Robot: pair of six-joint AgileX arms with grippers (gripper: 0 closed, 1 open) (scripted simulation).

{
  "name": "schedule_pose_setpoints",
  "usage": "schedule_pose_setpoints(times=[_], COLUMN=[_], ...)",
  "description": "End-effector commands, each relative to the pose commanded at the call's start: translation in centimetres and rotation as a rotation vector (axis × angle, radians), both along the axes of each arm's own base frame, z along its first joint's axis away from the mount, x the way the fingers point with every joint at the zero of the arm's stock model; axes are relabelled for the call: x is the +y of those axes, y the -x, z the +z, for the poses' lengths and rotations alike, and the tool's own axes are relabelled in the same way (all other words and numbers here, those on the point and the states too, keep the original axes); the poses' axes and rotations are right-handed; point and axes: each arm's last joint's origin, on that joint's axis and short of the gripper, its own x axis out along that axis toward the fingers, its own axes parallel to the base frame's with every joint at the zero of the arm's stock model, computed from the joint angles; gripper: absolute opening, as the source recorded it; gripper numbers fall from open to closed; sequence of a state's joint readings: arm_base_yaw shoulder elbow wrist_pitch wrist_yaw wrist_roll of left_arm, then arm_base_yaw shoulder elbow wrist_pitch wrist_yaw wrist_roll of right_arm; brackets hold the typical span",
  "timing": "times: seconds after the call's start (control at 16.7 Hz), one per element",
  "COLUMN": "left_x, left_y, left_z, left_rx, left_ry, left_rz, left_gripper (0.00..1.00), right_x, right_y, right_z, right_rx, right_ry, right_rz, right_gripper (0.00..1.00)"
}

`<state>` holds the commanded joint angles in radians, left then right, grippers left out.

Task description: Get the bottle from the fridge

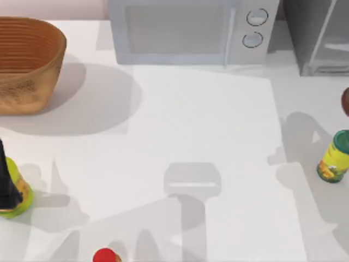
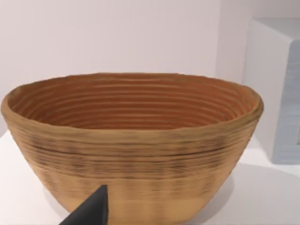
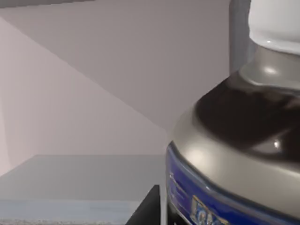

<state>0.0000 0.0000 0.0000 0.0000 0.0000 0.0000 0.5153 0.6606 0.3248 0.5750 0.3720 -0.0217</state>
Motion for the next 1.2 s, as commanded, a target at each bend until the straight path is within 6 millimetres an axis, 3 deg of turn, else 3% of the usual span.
schedule_pose_setpoints(times=[0.12,0.3,0.66,0.9,1.2], left_x=[0.0,0.0,0.0,0.0,0.0], left_y=[0.0,0.0,0.0,0.0,0.0], left_z=[0.0,0.0,0.0,0.0,0.0], left_rx=[0.0,0.0,0.0,0.0,0.0], left_ry=[0.0,0.0,0.0,0.0,0.0], left_rz=[0.0,0.0,0.0,0.0,0.0], left_gripper=[1.0,1.0,1.0,1.0,1.0], right_x=[3.3,8.8,18.0,21.1,21.6], right_y=[-1.8,-3.5,-2.8,-1.5,-1.3], right_z=[-0.6,-3.3,-9.7,-11.0,-11.0], right_rx=[0.057,0.16,0.245,0.231,0.227], right_ry=[-0.005,0.023,0.095,0.082,0.074], right_rz=[0.013,0.0,-0.088,-0.137,-0.147], right_gripper=[0.0,0.0,0.0,0.0,0.0])
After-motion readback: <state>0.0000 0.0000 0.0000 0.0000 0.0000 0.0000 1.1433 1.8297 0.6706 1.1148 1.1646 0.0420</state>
